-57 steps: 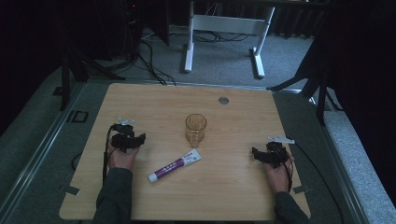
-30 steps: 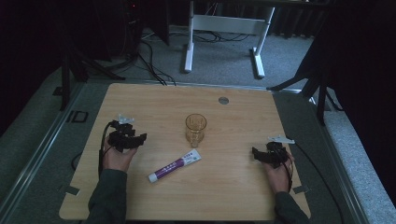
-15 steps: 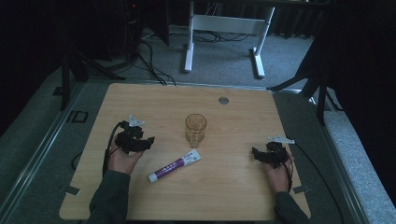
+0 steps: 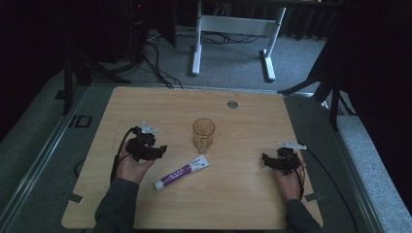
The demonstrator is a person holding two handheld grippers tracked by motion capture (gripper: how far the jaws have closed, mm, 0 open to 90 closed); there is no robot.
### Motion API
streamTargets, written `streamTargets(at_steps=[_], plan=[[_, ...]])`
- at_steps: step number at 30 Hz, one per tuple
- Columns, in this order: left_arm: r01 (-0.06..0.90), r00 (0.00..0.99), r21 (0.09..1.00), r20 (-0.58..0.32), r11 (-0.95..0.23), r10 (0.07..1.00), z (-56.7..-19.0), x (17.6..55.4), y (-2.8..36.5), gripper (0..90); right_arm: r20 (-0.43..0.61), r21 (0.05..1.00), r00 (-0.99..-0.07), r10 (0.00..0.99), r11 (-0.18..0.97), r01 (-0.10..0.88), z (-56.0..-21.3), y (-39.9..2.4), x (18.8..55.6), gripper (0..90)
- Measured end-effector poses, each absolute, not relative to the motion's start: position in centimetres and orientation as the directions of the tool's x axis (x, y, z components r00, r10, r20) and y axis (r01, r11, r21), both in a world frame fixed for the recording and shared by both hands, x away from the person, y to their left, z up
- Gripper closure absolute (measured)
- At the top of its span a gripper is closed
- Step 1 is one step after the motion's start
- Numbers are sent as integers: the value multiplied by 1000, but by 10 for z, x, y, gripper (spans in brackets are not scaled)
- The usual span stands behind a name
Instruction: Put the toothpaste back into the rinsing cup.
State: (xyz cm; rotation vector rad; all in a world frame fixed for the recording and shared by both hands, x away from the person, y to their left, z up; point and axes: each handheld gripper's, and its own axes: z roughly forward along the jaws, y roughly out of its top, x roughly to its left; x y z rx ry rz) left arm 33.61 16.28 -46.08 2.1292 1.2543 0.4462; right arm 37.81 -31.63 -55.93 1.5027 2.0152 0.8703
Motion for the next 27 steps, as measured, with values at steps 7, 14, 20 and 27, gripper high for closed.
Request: streamTargets(at_steps=[7, 14, 20, 27], plan=[[652, 524, 655, -25, -383, 851, -457, 335, 155, 472, -2, 729, -284, 959, 196, 656, -559, -316, 378, 190], [649, 545, 644, -22, -405, 838, -455, 333, 148, 477, -2, 729, -284, 959, 196, 656, -559, -316, 378, 190], [645, 568, 634, -24, -427, 823, -453, 332, 138, 483, -2, 729, -284, 959, 196, 656, -559, -316, 378, 190], [640, 593, 621, -24, -452, 805, -453, 332, 130, 485, -2, 729, -284, 959, 196, 656, -559, -316, 378, 190]])
